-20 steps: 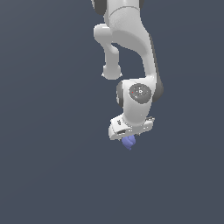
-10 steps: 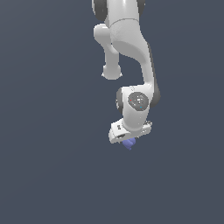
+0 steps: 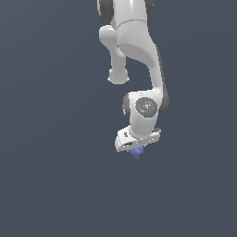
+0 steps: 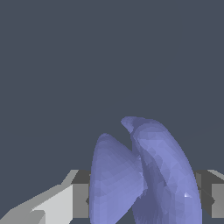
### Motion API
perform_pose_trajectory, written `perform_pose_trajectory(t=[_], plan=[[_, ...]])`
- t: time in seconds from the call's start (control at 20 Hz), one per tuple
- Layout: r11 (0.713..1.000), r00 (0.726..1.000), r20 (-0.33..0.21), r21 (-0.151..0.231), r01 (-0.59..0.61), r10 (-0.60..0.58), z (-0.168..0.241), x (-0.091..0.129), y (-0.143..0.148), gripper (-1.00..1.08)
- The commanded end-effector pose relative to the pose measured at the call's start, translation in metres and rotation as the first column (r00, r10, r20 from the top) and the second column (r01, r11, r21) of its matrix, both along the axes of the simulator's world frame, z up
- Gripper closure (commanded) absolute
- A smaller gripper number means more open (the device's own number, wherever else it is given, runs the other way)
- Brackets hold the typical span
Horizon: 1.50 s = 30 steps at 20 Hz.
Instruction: Pick up the object and move it to a goal position.
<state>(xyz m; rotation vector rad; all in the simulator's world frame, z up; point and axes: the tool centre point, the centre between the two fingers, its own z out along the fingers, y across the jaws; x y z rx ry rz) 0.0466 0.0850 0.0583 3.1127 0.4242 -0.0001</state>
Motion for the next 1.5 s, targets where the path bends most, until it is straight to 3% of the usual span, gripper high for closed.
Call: perform_pose_trajectory(t=[0.0, 0.35, 1.05, 1.45], plan=[[1.0, 1.0, 0.0, 0.0, 0.0, 0.0, 0.0, 0.0, 0.0, 1.08], [1.0, 1.0, 0.0, 0.0, 0.0, 0.0, 0.011, -0.003, -0.019, 1.08], [1.0, 1.0, 0.0, 0.001, 0.0, 0.0, 0.081, -0.019, -0.139, 1.08], [1.0, 1.0, 0.0, 0.0, 0.0, 0.0, 0.096, -0.021, -0.164, 1.08]])
